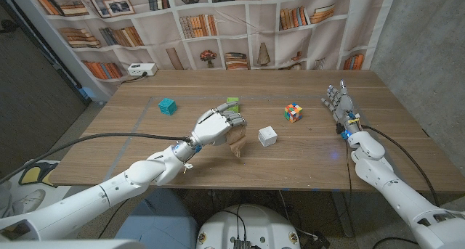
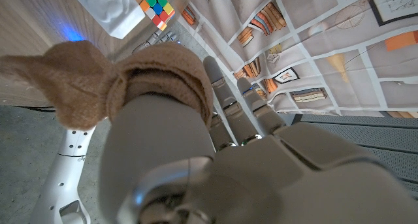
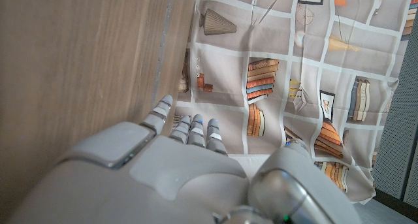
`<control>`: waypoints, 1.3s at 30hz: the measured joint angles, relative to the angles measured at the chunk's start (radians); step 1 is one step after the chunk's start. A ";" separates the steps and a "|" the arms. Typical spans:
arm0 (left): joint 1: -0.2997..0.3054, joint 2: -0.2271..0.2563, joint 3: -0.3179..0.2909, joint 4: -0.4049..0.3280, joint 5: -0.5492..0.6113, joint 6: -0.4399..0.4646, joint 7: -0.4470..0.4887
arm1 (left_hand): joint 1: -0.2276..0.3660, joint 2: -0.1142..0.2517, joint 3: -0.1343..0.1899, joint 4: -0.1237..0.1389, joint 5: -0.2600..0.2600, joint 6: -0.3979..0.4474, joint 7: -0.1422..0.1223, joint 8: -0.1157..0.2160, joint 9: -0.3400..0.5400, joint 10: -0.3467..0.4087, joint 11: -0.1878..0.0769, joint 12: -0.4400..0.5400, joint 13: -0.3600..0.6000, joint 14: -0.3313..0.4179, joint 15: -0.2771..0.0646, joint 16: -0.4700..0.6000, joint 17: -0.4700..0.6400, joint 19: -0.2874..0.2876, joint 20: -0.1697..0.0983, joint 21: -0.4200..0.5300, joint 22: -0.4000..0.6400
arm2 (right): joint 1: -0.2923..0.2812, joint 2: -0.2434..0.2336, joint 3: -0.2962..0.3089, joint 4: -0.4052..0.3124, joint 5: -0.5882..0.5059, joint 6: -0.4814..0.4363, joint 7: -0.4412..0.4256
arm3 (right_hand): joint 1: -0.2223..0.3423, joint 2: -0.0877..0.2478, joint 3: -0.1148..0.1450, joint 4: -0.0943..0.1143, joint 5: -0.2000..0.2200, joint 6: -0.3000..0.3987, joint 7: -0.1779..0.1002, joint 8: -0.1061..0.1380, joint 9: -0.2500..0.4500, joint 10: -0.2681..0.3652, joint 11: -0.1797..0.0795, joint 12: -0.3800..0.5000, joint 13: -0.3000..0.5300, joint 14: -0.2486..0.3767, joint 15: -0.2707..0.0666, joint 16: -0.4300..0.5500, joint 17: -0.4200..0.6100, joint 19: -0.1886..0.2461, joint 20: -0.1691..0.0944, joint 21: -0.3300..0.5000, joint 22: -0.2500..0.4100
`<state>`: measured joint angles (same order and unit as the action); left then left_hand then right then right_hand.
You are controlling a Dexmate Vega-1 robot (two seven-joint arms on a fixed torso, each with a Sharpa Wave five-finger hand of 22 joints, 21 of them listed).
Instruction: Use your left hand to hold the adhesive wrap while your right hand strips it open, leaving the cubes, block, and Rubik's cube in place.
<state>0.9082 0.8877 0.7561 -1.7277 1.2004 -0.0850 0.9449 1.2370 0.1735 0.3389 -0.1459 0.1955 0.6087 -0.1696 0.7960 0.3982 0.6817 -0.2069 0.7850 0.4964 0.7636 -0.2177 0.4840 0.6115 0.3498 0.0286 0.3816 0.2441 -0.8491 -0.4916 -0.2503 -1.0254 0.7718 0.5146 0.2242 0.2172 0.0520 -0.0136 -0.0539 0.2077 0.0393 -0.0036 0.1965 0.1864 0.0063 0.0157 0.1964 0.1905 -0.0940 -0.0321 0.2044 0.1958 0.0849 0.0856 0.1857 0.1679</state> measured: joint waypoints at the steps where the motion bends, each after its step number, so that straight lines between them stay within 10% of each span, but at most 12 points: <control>1: 0.000 0.000 0.000 0.000 -0.001 0.000 0.001 | 0.000 0.000 0.000 0.000 0.000 -0.002 0.002 0.001 0.000 0.000 0.000 0.000 0.000 0.000 0.000 -0.003 0.000 0.000 0.000 0.000 0.000 | 0.001 0.001 0.000 0.001 0.000 0.000 0.000 | 0.000 0.000 0.000 0.000 0.000 0.000 0.000 0.000 0.000 0.000 0.000 0.000 0.000 0.000 0.000 0.000 0.000 0.000 0.000 0.000 0.000; 5: -0.005 -0.016 0.004 0.014 -0.022 0.004 0.021 | -0.004 0.004 -0.001 0.007 0.000 -0.036 0.011 -0.002 0.114 -0.006 -0.002 0.010 0.000 -0.005 0.005 -0.012 0.000 -0.005 0.005 0.009 0.000 | 0.014 0.011 -0.001 0.017 0.006 0.001 0.015 | 0.000 0.000 0.000 0.000 0.000 0.000 0.000 0.000 0.000 0.000 0.000 0.000 0.000 0.000 0.000 0.000 0.000 0.000 0.000 0.000 0.000; 24: -0.031 -0.088 0.014 0.069 -0.130 -0.016 0.125 | -0.031 0.031 0.043 0.065 0.000 -0.047 0.018 -0.016 0.144 -0.041 -0.005 0.011 0.064 -0.043 0.010 -0.066 -0.008 -0.016 0.009 0.018 0.000 | 0.052 0.027 -0.002 0.056 0.024 0.005 0.064 | 0.009 0.009 0.003 -0.003 0.000 0.000 0.000 0.000 0.000 0.000 0.000 0.000 0.000 0.004 -0.004 0.000 0.000 0.011 -0.011 0.000 0.000; 39: -0.008 -0.255 -0.090 0.187 -0.149 -0.154 0.163 | -0.039 0.030 0.073 0.085 -0.002 -0.070 0.020 -0.016 0.132 -0.055 -0.002 -0.005 0.153 -0.057 0.010 -0.089 -0.009 -0.034 0.012 0.022 0.000 | 0.058 0.020 -0.009 0.051 0.019 -0.011 0.068 | 0.009 0.009 0.004 -0.004 0.000 0.004 0.004 0.000 0.000 0.000 0.000 0.000 0.000 0.004 -0.004 0.000 0.000 0.033 -0.011 0.007 0.000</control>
<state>0.9004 0.6331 0.6660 -1.5405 1.0514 -0.2387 1.1080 1.1978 0.2036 0.4117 -0.0604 0.1932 0.5384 -0.1494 0.7800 0.5305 0.6264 -0.2090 0.7798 0.6496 0.7067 -0.2073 0.3949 0.6022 0.3157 0.0411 0.4033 0.2440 -0.7913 -0.4721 -0.2595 -0.9746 0.7909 0.5033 0.2921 0.2265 0.0613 -0.0094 -0.0580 0.2077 0.0430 0.0002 0.1965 0.1864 0.0063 0.0157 0.1964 0.1905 -0.0904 -0.0357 0.2044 0.1958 0.1177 0.0750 0.1926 0.1678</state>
